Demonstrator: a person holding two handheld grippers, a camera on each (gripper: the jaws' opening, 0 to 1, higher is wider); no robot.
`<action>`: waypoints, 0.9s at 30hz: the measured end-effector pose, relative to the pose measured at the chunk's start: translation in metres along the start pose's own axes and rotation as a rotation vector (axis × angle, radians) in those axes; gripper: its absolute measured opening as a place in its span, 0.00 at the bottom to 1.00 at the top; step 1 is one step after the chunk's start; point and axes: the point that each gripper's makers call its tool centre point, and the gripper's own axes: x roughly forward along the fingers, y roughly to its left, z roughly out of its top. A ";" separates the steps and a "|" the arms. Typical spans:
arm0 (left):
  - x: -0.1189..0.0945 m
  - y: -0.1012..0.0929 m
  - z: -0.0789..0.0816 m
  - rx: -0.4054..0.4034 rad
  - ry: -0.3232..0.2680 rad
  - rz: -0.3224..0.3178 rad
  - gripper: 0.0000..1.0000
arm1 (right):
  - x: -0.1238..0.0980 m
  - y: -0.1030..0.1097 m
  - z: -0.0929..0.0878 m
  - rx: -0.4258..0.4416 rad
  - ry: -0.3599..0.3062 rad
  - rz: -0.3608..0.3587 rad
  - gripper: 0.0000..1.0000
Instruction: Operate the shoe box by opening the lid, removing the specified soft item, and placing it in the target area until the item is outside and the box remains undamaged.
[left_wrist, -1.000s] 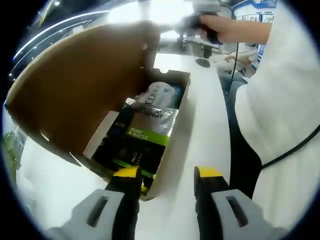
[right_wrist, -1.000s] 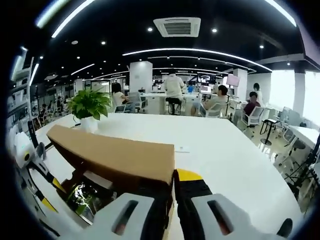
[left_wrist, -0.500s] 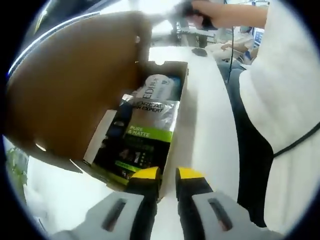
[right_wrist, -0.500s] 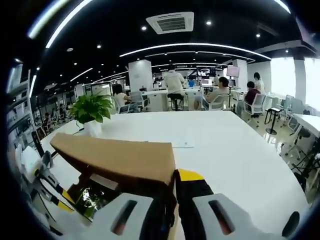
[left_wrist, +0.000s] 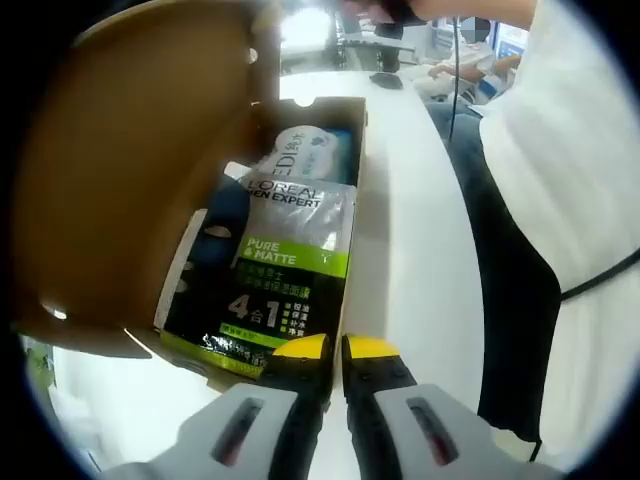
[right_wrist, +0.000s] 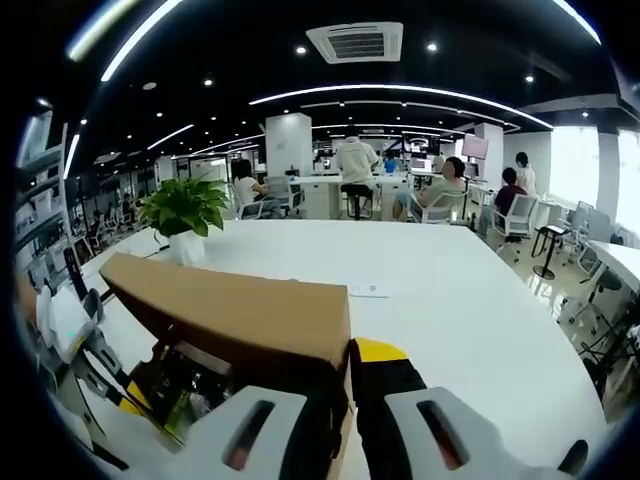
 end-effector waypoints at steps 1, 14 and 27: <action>0.002 -0.001 -0.001 -0.006 0.012 -0.002 0.05 | 0.001 0.000 0.000 0.002 0.001 0.003 0.03; 0.007 -0.012 -0.004 0.095 0.031 -0.009 0.01 | -0.008 0.003 -0.002 -0.062 0.010 -0.051 0.00; 0.004 -0.037 -0.006 0.107 0.024 -0.018 0.01 | -0.023 0.001 -0.003 -0.002 0.063 -0.083 0.00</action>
